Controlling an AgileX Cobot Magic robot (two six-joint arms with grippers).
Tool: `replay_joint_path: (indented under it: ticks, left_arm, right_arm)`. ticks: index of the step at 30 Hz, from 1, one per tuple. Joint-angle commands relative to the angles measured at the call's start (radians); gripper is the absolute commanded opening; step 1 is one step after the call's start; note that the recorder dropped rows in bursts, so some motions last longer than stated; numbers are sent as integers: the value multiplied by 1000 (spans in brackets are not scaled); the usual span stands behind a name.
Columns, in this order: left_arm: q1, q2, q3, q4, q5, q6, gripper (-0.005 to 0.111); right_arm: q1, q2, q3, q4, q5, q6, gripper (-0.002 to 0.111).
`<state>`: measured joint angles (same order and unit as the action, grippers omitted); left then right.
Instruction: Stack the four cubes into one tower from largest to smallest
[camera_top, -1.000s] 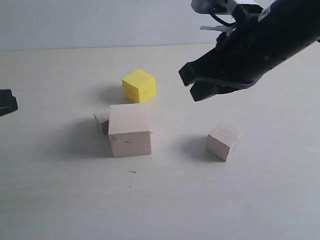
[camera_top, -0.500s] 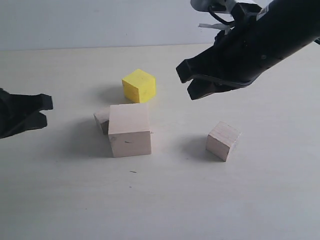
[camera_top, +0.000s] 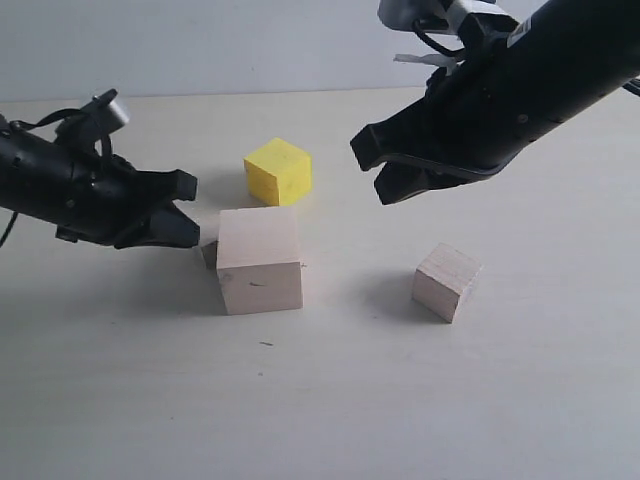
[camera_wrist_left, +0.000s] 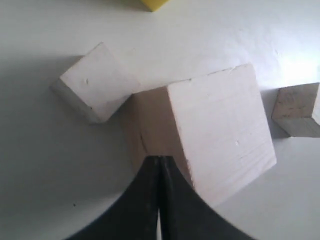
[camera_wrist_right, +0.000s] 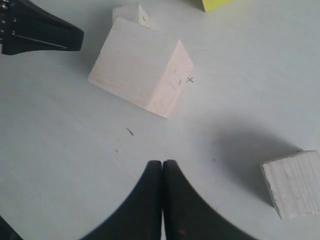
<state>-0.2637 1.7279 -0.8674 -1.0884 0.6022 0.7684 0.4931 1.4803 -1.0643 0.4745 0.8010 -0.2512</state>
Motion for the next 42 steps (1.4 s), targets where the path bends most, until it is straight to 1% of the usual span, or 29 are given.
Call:
replay_joint_path:
  ticks: [1,10,23,31,37,39,42]
  left_arm:
    - [-5,94,-45,-9,28,39,0]
    - [-5,219,-91,10,14,62,0]
    - [-5,300,-218,-22,-87,62,0]
    - [-5,373,-307,-74,-97,62,0]
    - [-5,394,-331,-125,-140,62,0]
    - [-5,394,-331,-158,-136,76,0]
    - [-5,394,-331,-183,-77,139,0]
  right_arm:
    - [1,0,1,3,1,-11,0]
    - [1,0,1,3,1,-11,0]
    - [1,0,1,3,1,-11,0]
    - [1,0,1,3,16,-9,0]
    - [1,0,1,3,20,-7,0]
    - [1,0,1,3,23,-7,0]
    - [1,0,1,3,23,12,0]
